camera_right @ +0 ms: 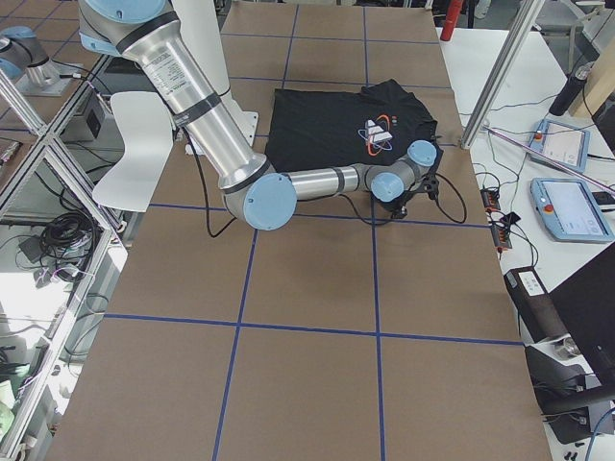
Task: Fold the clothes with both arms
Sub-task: 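Move the right gripper toward the shirt shoulder farthest from the robot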
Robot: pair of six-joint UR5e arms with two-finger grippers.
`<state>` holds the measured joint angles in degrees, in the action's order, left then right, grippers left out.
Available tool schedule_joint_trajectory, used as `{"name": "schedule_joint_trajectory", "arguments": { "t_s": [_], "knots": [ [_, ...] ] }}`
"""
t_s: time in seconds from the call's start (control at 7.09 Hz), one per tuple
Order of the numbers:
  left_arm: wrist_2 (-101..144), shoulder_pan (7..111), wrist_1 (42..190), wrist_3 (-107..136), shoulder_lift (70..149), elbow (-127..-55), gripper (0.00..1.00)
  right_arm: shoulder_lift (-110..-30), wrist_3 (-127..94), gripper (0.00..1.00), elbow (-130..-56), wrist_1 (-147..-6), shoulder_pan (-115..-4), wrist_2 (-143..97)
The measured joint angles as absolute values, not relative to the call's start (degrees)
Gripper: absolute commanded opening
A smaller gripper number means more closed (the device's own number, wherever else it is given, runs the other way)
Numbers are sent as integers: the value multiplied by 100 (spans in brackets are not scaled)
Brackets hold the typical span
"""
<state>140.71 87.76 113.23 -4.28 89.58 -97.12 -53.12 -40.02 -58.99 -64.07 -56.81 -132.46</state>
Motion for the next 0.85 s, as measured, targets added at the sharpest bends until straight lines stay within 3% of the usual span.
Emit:
{"name": "schedule_joint_trajectory", "arguments": {
  "t_s": [0.14,0.28,0.42,0.85],
  "knots": [
    [14071,8777,11324,-429,8957,-9712,100,-5274,-4005,46,-5858,-6407,-5675,-13215],
    [14071,8777,11324,-430,8956,-9712,100,-5246,-4007,29,-5815,-6407,-5672,-13199],
    [14071,8777,11327,-431,8956,-9715,100,-5221,-4008,0,-5773,-6407,-5671,-13192],
    [14071,8780,11339,-435,8942,-9723,100,-5189,-4013,0,-5728,-6407,-5680,-13192]
  ]
}}
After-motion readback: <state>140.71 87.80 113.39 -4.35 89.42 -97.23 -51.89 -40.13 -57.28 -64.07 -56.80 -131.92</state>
